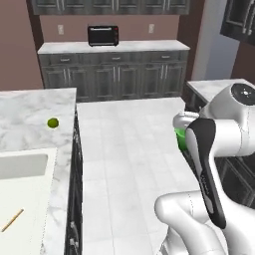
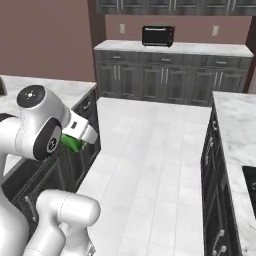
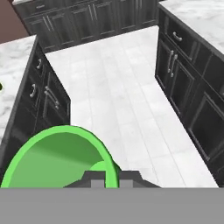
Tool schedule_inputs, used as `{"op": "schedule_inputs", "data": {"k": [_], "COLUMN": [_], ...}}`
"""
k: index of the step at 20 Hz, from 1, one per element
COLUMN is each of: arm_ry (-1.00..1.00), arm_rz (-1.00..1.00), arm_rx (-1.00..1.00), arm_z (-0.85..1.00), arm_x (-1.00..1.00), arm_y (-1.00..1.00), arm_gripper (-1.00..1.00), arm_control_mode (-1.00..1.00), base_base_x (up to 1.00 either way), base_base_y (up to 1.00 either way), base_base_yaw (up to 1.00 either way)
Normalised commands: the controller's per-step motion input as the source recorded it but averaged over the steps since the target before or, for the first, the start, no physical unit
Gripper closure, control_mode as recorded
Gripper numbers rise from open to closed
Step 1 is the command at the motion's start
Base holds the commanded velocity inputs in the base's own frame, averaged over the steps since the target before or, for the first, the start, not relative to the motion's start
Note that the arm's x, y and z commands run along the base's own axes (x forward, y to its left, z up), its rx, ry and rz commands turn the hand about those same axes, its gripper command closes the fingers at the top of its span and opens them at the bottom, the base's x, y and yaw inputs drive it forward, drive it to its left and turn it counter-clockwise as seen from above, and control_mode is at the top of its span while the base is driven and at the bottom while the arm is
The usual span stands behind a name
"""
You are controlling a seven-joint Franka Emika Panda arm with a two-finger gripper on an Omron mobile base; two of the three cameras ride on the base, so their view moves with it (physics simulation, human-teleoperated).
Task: Open the cabinet directly in front. Then move the wine and the cup to the dining counter with the jar on it.
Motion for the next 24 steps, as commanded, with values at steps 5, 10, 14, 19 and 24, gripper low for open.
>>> {"op": "schedule_inputs", "data": {"k": [5,10,14,19,24], "arm_ry": [0.00,0.00,0.00,0.00,0.00], "arm_rz": [0.00,0.00,0.00,0.00,0.00], "arm_rx": [0.00,0.00,0.00,0.00,0.00], "arm_z": [0.00,0.00,0.00,0.00,0.00], "arm_x": [0.00,0.00,0.00,0.00,0.00], "arm_y": [0.00,0.00,0.00,0.00,0.00], "arm_gripper": [1.00,1.00,1.00,1.00,1.00], "arm_control_mode": [1.00,1.00,1.00,1.00,1.00], "base_base_x": [1.00,1.00,1.00,1.00,1.00], "base_base_y": [-0.58,-0.60,-0.33,-0.18,-0.08], "base_base_yaw": [-0.11,-0.16,-0.05,0.01,0.09]}}
